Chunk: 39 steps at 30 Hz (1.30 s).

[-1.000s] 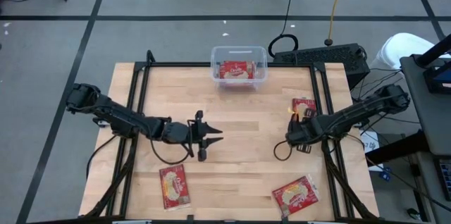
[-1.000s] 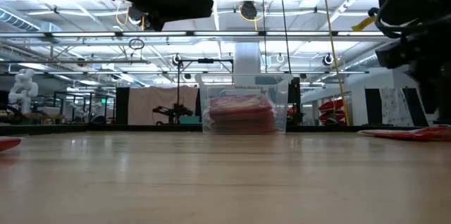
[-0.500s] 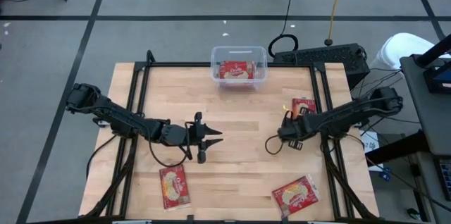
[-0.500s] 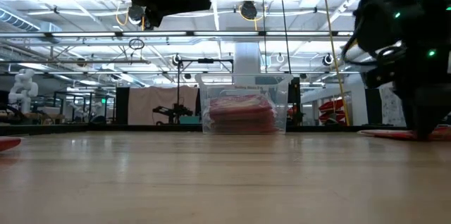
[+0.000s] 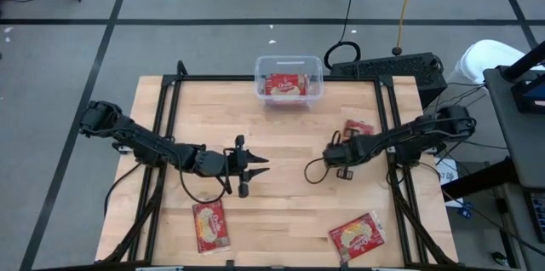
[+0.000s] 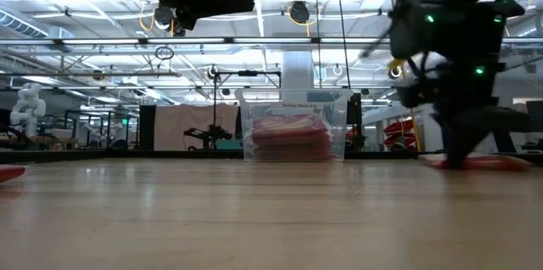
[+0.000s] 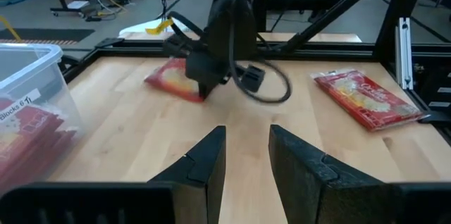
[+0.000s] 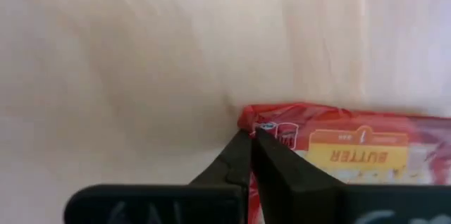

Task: Sort popcorn bags into baskets
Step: Put the popcorn bags into the transparent bin

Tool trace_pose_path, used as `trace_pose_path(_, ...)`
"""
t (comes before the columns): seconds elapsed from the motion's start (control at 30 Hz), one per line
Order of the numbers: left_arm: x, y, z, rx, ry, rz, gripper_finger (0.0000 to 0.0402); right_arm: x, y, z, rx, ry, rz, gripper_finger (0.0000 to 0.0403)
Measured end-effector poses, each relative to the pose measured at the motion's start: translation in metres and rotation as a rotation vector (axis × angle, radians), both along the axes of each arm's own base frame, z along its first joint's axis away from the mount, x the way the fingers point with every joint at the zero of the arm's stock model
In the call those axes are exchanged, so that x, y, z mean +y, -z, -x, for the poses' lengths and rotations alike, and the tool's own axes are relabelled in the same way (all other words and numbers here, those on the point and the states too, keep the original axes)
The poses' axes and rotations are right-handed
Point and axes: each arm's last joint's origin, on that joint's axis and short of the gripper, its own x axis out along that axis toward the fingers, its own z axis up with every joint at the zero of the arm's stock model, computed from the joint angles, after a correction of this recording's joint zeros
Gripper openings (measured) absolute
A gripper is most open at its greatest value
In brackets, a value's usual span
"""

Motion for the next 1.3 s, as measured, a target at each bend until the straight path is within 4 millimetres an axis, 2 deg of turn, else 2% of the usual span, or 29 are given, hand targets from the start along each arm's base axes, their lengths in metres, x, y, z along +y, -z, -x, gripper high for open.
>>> trace_pose_path(0.3,0.009,0.0,-0.002,0.005,-0.026,-0.018,0.0115,0.023,-0.013,-0.047,-0.41,-0.533,-0.082,0.0001)
trace_pose_path(0.47,0.019,0.003,-0.004,0.028,-0.069,0.001,0.0115,0.043,-0.021,-0.055,-0.525,-0.837,-0.086,0.0001)
trace_pose_path(0.57,0.029,0.006,-0.005,0.054,-0.12,0.059,0.0115,0.05,-0.022,-0.056,-0.549,-0.877,-0.083,0.0007)
trace_pose_path(0.77,0.045,0.017,-0.003,0.154,-0.211,0.207,0.0115,0.06,-0.022,-0.052,-0.551,-0.845,-0.126,0.0035)
trace_pose_path(1.0,0.053,0.024,-0.001,0.226,-0.197,0.294,0.0115,0.072,-0.019,-0.044,-0.514,-0.784,-0.143,0.0085)
trace_pose_path(1.17,0.055,0.024,-0.002,0.231,-0.191,0.28,0.0115,0.068,-0.019,-0.044,-0.56,-0.471,-0.071,0.0123)
trace_pose_path(1.3,0.055,0.024,-0.002,0.237,-0.175,0.25,0.0115,0.059,-0.017,-0.044,-0.581,-0.222,-0.102,0.0155)
